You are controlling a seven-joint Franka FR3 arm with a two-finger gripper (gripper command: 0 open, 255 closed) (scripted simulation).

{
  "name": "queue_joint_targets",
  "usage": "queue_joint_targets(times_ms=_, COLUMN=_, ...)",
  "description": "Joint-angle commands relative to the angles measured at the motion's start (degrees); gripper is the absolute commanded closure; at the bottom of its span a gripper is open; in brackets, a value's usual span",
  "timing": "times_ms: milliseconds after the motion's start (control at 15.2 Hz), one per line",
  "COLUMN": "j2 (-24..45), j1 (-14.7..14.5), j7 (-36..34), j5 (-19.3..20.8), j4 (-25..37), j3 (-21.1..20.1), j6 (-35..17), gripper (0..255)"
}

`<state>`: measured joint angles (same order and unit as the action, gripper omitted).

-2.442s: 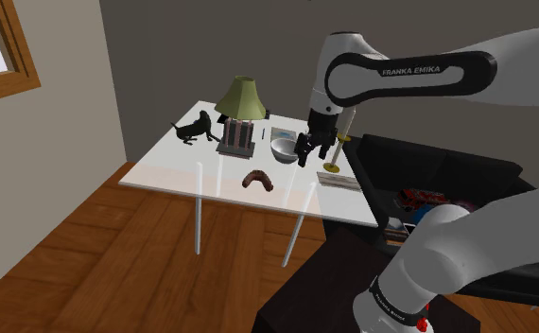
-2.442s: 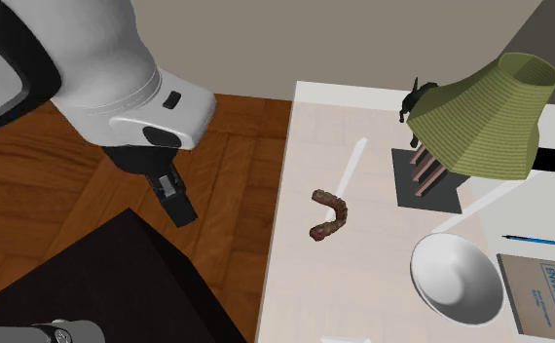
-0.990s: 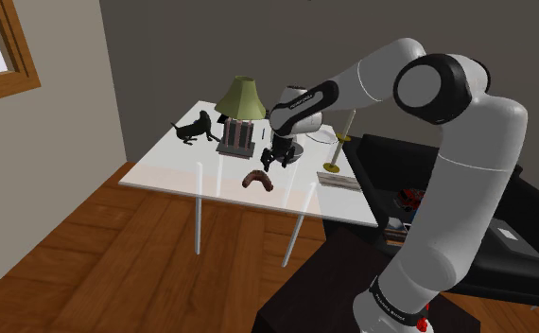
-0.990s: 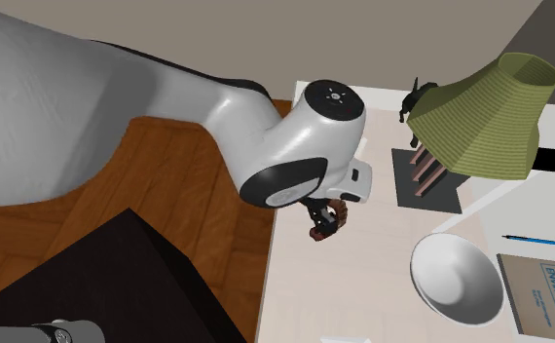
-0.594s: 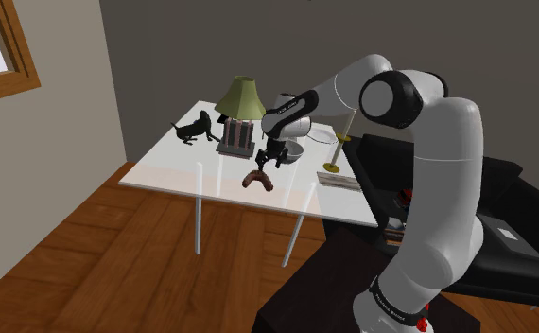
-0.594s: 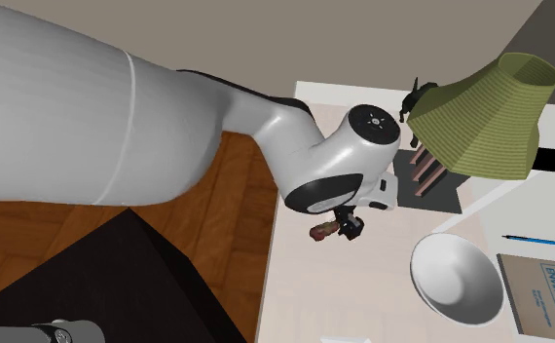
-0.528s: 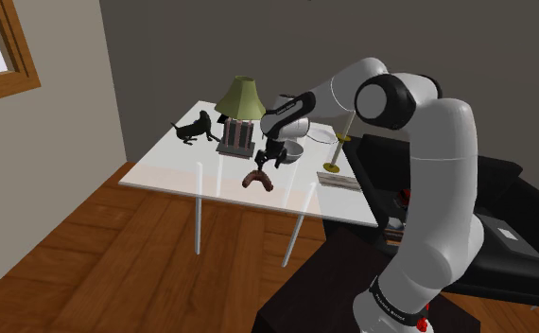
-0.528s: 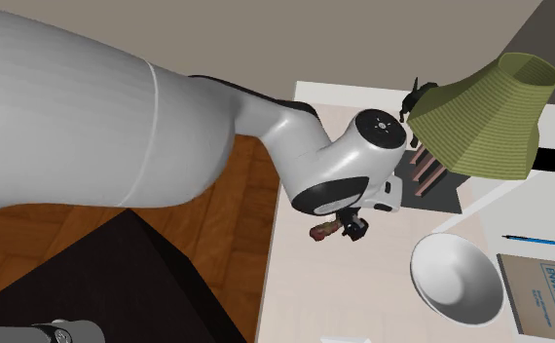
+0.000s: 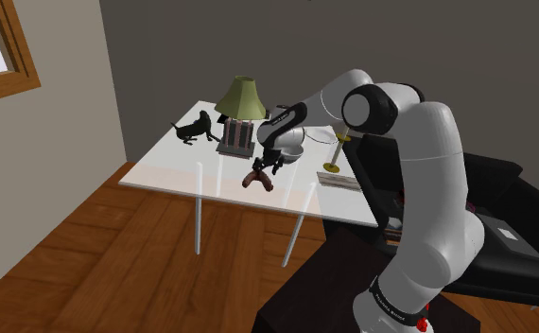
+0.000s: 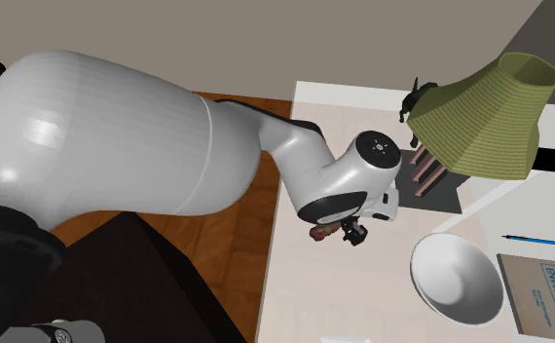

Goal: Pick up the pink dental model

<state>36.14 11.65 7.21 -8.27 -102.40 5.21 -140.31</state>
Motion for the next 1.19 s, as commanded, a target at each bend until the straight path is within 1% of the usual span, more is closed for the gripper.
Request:
queue_joint_targets(times_ms=0, j2=0.59, j1=0.10, j7=0.16, j5=-0.12, j4=-0.15, j3=-0.08, j6=-0.75, gripper=0)
queue_joint_targets(times_ms=66, j2=0.59, j1=0.10, j7=0.16, j5=-0.12, j4=-0.15, j3=-0.08, j6=-0.75, gripper=0)
queue_joint_targets(times_ms=132, j2=0.57, j1=0.07, j7=0.12, j5=-0.11, j4=-0.16, j3=-0.08, j6=-0.74, gripper=255)
queue_joint_targets(times_ms=726, j2=0.59, j1=0.10, j7=0.16, j5=-0.12, j4=-0.14, j3=-0.08, j6=-0.75, gripper=255)
queue_joint_targets(times_ms=1122, j2=-2.73, j1=-0.18, j7=-0.28, j5=0.40, j4=-0.40, j3=0.33, j6=2.31, gripper=255)
